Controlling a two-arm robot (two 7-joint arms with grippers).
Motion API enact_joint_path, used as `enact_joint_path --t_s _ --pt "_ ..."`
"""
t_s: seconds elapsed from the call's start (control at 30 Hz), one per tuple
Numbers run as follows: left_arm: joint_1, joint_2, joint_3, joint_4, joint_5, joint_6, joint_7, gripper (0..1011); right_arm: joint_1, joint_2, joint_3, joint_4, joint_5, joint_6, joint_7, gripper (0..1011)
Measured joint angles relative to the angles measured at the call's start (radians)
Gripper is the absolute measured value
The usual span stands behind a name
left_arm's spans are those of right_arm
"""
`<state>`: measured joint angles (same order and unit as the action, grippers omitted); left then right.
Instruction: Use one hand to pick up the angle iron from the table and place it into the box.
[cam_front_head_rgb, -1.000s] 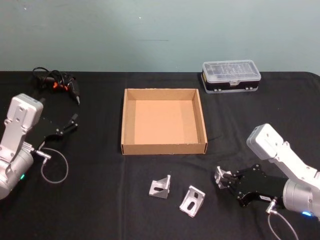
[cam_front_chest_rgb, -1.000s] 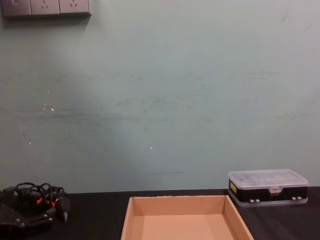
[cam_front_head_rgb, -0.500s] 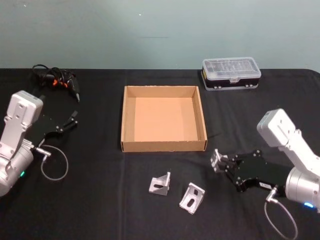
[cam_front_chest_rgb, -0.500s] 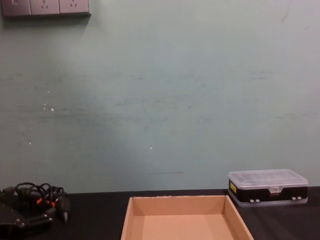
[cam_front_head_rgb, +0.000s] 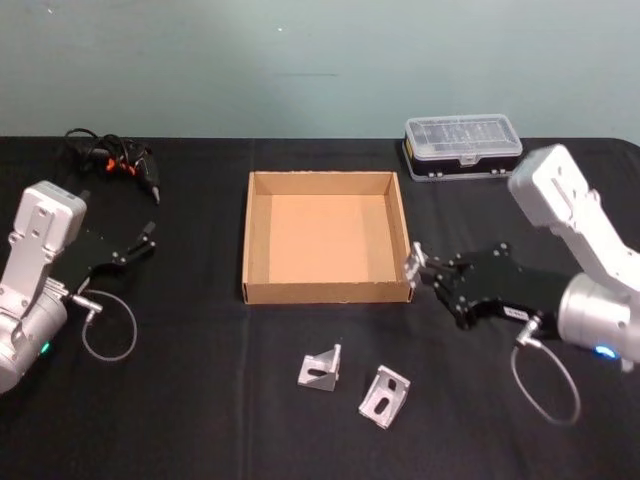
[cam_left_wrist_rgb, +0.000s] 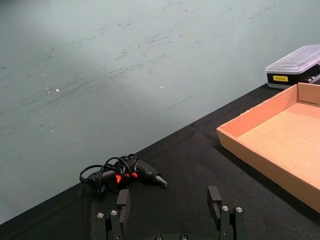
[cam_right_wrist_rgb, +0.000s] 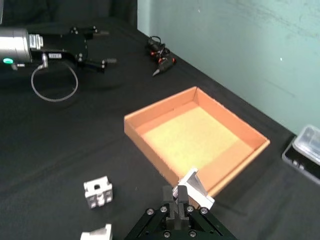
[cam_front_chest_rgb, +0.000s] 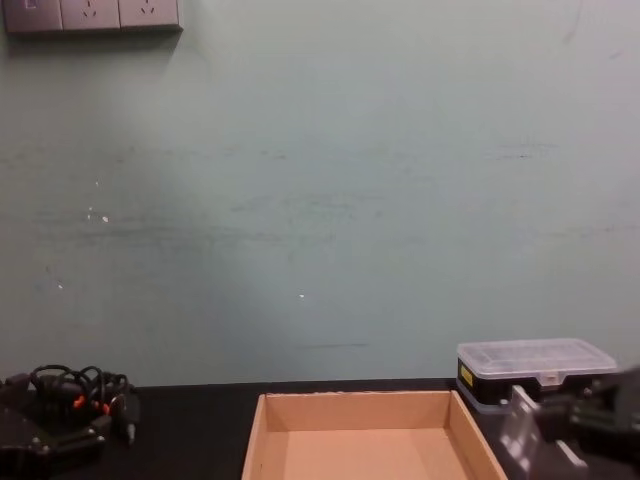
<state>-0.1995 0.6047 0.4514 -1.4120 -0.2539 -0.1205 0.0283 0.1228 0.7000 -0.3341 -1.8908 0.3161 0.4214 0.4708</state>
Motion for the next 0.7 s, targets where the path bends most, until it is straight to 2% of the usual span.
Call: enact_joint_path --t_s 0.1,0.13,0.23,0.57,0.7 --pt "0.000 0.000 0.000 0.000 0.000 0.000 0.000 1011 0.068 -0.022 -0.031 0.024 -0.001 0.031 0.012 54" --pt "0.000 0.000 0.000 0.000 0.000 0.000 0.000 1011 0.068 -0.022 -0.031 0.024 -0.001 0.031 0.012 54" --pt "0.000 0.000 0.000 0.000 0.000 0.000 0.000 1011 0.123 -0.043 -0.059 0.055 -0.001 0.054 0.020 54" --pt "0.000 0.000 0.000 0.000 0.000 0.000 0.000 1011 0.238 -0.097 -0.117 0.172 0.000 0.091 0.028 54" --pt "0.000 0.000 0.000 0.000 0.000 0.000 0.000 1011 0.276 -0.122 -0.142 0.220 -0.015 0.092 0.024 54"
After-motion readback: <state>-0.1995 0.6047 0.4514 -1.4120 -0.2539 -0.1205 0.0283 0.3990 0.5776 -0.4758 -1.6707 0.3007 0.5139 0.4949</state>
